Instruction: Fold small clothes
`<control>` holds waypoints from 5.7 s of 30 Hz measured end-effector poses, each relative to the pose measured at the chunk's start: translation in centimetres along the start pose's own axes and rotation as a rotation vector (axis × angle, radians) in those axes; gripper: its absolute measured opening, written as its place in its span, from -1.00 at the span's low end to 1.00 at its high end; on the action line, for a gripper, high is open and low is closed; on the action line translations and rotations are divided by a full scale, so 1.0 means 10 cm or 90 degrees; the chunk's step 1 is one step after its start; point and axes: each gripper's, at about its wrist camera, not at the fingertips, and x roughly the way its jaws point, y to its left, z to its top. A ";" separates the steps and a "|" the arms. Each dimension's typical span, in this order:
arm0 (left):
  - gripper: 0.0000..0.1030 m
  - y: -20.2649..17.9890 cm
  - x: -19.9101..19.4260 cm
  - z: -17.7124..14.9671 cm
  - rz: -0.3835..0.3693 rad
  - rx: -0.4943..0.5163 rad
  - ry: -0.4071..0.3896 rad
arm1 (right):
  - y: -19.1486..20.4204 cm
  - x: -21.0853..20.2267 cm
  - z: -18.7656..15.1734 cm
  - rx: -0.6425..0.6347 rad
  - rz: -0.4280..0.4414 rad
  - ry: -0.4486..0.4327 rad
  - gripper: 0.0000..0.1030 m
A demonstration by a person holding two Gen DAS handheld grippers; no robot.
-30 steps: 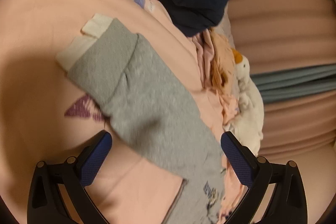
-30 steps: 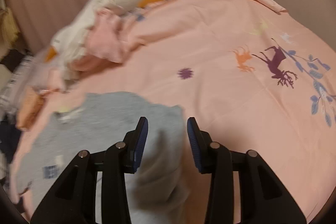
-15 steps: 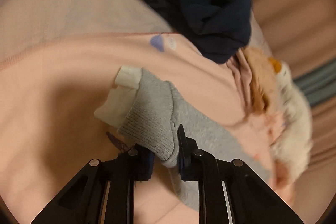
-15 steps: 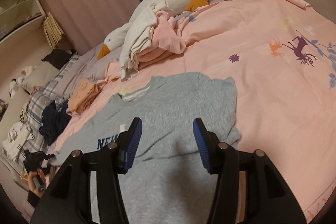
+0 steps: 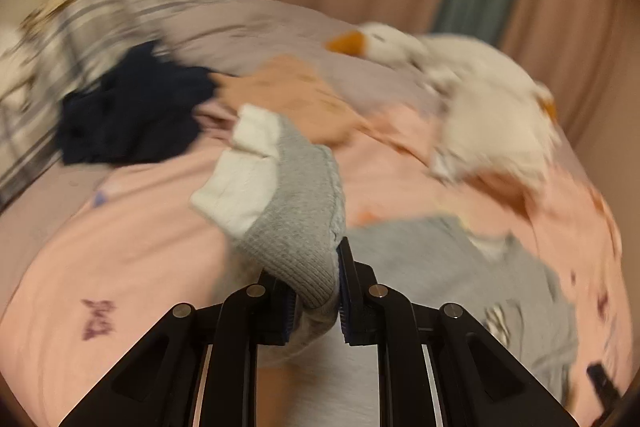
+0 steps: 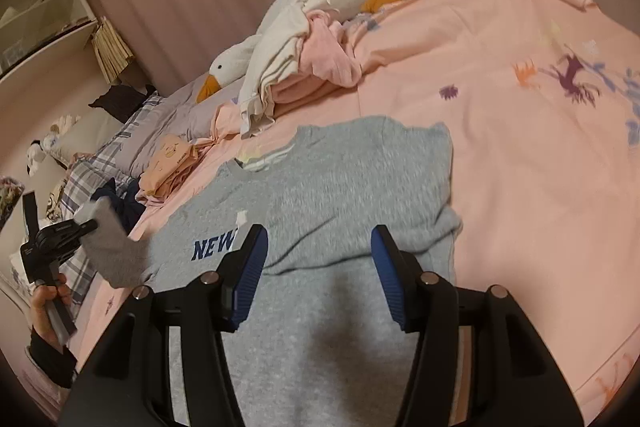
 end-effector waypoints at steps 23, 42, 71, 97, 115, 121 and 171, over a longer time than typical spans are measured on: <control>0.37 -0.57 0.07 -1.00 -0.071 0.157 0.168 | 0.39 0.41 -0.22 0.039 0.116 0.165 0.26; 0.37 0.83 -0.36 -1.47 -0.092 -0.038 0.189 | 1.94 1.92 -0.41 -0.138 0.021 0.254 -0.80; 0.37 -0.02 0.40 -0.56 -0.128 0.078 0.123 | 2.22 2.30 0.14 -0.367 0.103 0.236 -0.17; 0.37 0.06 0.86 -0.64 -0.062 0.083 0.188 | 2.35 2.68 0.14 -0.454 0.080 0.221 -0.69; 0.37 0.22 0.39 -0.70 -0.075 0.035 0.182 | 1.67 1.77 -0.09 -0.320 0.137 0.248 -0.52; 0.52 0.52 -0.09 -1.09 -0.149 -0.023 0.216 | 1.17 0.76 -0.13 -0.238 0.144 0.195 -0.05; 0.59 0.40 -0.36 -1.86 -0.438 -0.172 0.303 | -0.25 -0.30 -1.11 0.079 0.203 0.220 0.21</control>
